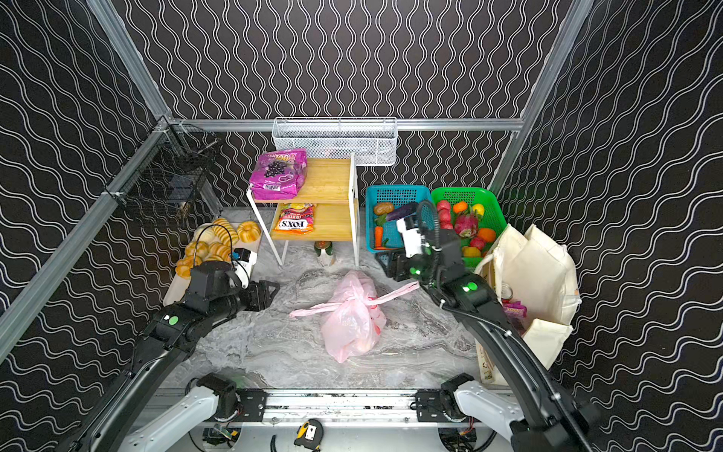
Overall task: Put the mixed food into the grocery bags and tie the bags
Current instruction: 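Grasp the knotted top of the pink bag with the right gripper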
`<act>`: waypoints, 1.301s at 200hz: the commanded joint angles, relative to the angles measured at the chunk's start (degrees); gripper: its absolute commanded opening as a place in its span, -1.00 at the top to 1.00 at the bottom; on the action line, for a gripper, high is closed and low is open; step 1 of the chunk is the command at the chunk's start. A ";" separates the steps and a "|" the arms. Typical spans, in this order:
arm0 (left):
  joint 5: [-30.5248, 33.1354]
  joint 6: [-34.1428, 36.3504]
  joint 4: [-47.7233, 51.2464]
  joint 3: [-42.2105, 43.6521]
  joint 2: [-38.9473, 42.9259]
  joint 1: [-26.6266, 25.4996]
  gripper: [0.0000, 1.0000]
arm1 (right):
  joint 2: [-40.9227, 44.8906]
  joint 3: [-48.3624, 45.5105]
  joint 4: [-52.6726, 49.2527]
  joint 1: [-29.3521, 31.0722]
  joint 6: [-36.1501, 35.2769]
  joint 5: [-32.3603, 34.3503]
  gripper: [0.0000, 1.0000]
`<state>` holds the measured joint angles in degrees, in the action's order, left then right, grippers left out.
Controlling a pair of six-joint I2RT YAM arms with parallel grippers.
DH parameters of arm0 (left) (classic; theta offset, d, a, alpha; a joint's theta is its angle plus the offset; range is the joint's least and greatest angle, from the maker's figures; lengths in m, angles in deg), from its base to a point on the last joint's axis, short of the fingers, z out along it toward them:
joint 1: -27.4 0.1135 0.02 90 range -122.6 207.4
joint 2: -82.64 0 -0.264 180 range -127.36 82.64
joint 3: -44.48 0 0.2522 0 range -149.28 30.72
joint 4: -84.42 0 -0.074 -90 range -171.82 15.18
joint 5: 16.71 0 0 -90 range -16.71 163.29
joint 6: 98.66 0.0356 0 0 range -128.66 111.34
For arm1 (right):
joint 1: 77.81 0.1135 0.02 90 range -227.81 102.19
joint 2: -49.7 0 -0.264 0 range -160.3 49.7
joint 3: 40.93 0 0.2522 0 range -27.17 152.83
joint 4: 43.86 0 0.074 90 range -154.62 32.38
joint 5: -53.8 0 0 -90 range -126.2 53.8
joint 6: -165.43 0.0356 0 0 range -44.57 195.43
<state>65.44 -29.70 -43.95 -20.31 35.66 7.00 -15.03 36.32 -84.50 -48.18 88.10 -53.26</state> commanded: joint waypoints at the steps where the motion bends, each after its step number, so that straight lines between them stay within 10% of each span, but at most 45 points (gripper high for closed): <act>1: -0.77 -0.18 -1.27 -0.40 -0.01 0.07 -0.19 | -5.18 1.65 -9.02 8.45 -3.51 6.86 -0.23; 48: -0.01 -1.78 -1.99 0.09 0.40 0.02 -0.27 | -13.94 6.56 -13.25 15.06 -3.77 15.77 -0.38; 260: -1.50 -4.31 -5.24 2.33 -0.64 0.08 -0.37 | -29.41 7.01 -21.17 18.01 -0.60 15.17 -0.48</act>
<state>65.15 -33.88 -47.36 -17.31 35.57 7.02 -42.96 43.96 -103.80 -30.26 85.82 -38.73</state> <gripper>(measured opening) 0.683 0.800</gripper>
